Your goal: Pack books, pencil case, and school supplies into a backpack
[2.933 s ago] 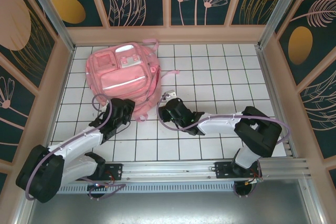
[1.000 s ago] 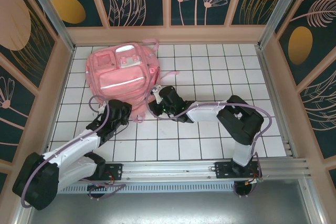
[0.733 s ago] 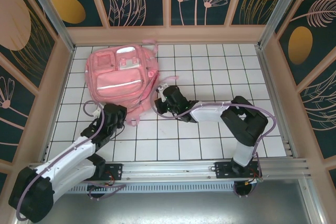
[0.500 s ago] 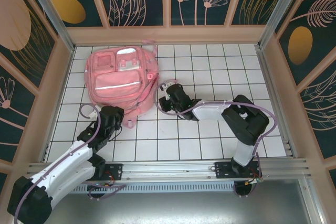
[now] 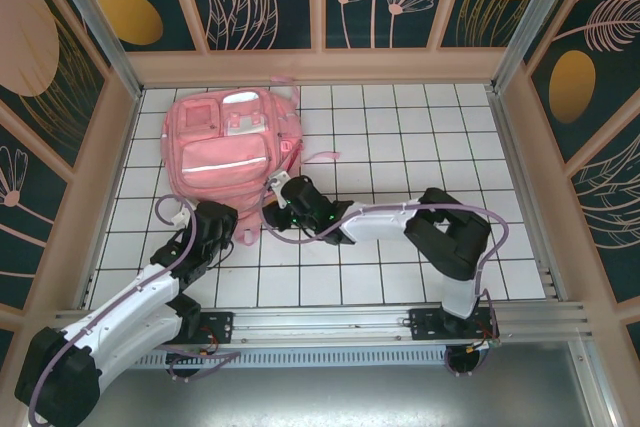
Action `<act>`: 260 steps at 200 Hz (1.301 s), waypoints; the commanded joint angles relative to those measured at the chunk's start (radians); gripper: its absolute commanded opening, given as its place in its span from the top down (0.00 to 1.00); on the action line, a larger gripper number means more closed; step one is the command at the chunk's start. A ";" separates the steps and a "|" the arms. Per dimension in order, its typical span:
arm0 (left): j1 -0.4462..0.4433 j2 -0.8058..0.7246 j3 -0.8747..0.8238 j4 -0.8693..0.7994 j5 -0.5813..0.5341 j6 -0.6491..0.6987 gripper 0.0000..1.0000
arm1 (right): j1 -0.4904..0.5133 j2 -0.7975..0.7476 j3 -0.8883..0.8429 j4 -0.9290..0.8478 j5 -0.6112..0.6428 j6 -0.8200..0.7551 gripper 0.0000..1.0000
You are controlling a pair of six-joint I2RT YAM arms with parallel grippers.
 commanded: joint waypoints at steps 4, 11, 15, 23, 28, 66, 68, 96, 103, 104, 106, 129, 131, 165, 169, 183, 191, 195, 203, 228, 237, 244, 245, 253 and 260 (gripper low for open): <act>0.002 -0.008 0.025 0.053 -0.009 0.027 1.00 | 0.008 0.051 0.058 -0.041 0.044 0.008 0.72; 0.002 -0.008 0.025 0.054 -0.009 0.027 1.00 | 0.009 0.059 0.066 -0.051 0.047 0.010 0.71; 0.002 -0.007 0.025 0.053 -0.009 0.026 1.00 | 0.010 0.062 0.069 -0.055 0.050 0.010 0.71; 0.002 -0.007 0.025 0.054 -0.009 0.026 1.00 | 0.015 0.069 0.072 -0.063 0.063 0.009 0.70; 0.003 -0.006 0.025 0.056 -0.009 0.026 1.00 | 0.017 0.070 0.075 -0.066 0.072 0.009 0.69; 0.002 -0.006 0.025 0.058 -0.008 0.024 1.00 | 0.043 0.096 0.094 -0.096 0.170 0.009 0.60; 0.002 -0.007 0.025 0.057 -0.008 0.024 1.00 | 0.044 0.097 0.095 -0.098 0.176 0.009 0.60; 0.003 -0.015 0.027 0.050 -0.012 0.024 1.00 | 0.050 0.105 0.086 -0.106 0.230 0.010 0.58; 0.002 -0.019 0.027 0.047 -0.013 0.024 1.00 | 0.050 0.102 0.073 -0.101 0.238 0.010 0.58; 0.002 -0.020 0.027 0.046 -0.014 0.024 1.00 | 0.050 0.101 0.071 -0.100 0.239 0.010 0.58; 0.002 -0.020 0.027 0.045 -0.015 0.024 1.00 | 0.050 0.101 0.067 -0.097 0.240 0.011 0.58; 0.002 -0.027 0.027 0.039 -0.018 0.025 1.00 | 0.050 0.090 0.026 -0.070 0.246 0.010 0.58; 0.002 -0.027 0.026 0.040 -0.019 0.025 1.00 | 0.050 0.090 0.023 -0.068 0.245 0.009 0.58; 0.002 -0.017 0.027 0.048 -0.012 0.021 1.00 | 0.053 0.110 0.030 -0.049 0.286 -0.017 0.72; 0.002 -0.017 0.029 0.047 -0.012 0.023 1.00 | 0.053 0.111 0.030 -0.048 0.293 -0.019 0.75; 0.002 -0.019 0.032 0.039 -0.015 0.025 1.00 | 0.052 0.101 0.023 -0.038 0.316 -0.022 0.86; 0.002 -0.023 0.034 0.033 -0.017 0.025 1.00 | 0.052 0.088 0.009 -0.025 0.326 -0.022 0.91; 0.002 -0.025 0.032 0.031 -0.020 0.026 1.00 | 0.051 0.082 0.002 -0.020 0.328 -0.022 0.96; 0.002 -0.030 0.031 0.026 -0.023 0.026 1.00 | 0.048 0.067 -0.013 -0.014 0.338 -0.020 1.00; 0.002 -0.041 0.029 0.010 -0.036 0.033 1.00 | 0.028 0.023 -0.054 -0.007 0.365 -0.018 1.00; 0.002 -0.045 0.031 -0.002 -0.039 0.036 1.00 | 0.011 0.011 -0.065 -0.013 0.366 -0.009 1.00; 0.002 -0.049 0.029 -0.010 -0.041 0.037 1.00 | -0.007 0.003 -0.071 -0.020 0.361 -0.003 1.00; 0.002 -0.050 0.029 -0.011 -0.042 0.037 1.00 | -0.010 0.003 -0.072 -0.021 0.361 -0.001 1.00; 0.002 -0.060 0.025 -0.021 -0.046 0.037 1.00 | -0.030 -0.005 -0.080 -0.027 0.359 0.006 1.00; 0.002 -0.070 0.022 -0.030 -0.050 0.037 1.00 | -0.050 -0.011 -0.087 -0.031 0.356 0.011 1.00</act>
